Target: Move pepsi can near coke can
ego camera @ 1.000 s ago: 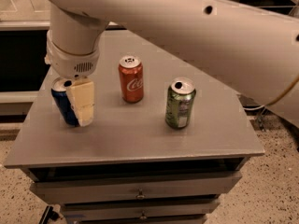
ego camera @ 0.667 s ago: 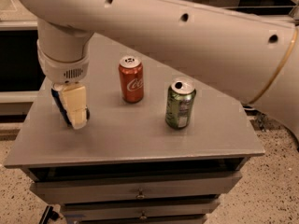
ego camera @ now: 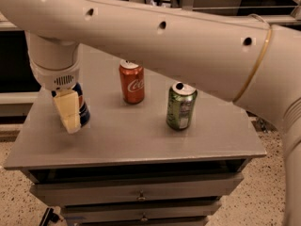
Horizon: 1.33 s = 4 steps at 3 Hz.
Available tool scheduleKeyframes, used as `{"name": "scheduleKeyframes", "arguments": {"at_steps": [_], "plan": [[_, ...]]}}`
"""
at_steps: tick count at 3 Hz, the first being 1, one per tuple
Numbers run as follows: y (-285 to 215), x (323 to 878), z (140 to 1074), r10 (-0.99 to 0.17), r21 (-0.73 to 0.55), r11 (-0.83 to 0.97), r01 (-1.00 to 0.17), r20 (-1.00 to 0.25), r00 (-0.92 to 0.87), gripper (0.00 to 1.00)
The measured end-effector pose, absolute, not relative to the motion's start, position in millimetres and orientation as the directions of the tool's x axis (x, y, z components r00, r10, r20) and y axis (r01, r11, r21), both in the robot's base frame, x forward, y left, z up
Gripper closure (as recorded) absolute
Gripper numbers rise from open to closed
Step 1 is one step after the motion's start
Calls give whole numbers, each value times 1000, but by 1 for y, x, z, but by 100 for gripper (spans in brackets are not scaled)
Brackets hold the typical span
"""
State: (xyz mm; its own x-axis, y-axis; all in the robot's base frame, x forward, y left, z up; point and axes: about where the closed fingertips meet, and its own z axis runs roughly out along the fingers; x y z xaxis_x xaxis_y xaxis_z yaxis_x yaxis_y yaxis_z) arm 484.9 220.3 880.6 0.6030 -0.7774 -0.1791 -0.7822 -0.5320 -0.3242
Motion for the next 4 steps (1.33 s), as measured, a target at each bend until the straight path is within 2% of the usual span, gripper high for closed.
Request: {"name": "scheduleKeyframes", "arguments": {"at_steps": [1, 3, 4], "plan": [[198, 477, 892, -750, -332, -573, -749, -156, 643, 19], [118, 479, 958, -725, -399, -594, -698, -111, 680, 65], [102, 483, 981, -720, -420, -588, -691, -117, 684, 88]]}}
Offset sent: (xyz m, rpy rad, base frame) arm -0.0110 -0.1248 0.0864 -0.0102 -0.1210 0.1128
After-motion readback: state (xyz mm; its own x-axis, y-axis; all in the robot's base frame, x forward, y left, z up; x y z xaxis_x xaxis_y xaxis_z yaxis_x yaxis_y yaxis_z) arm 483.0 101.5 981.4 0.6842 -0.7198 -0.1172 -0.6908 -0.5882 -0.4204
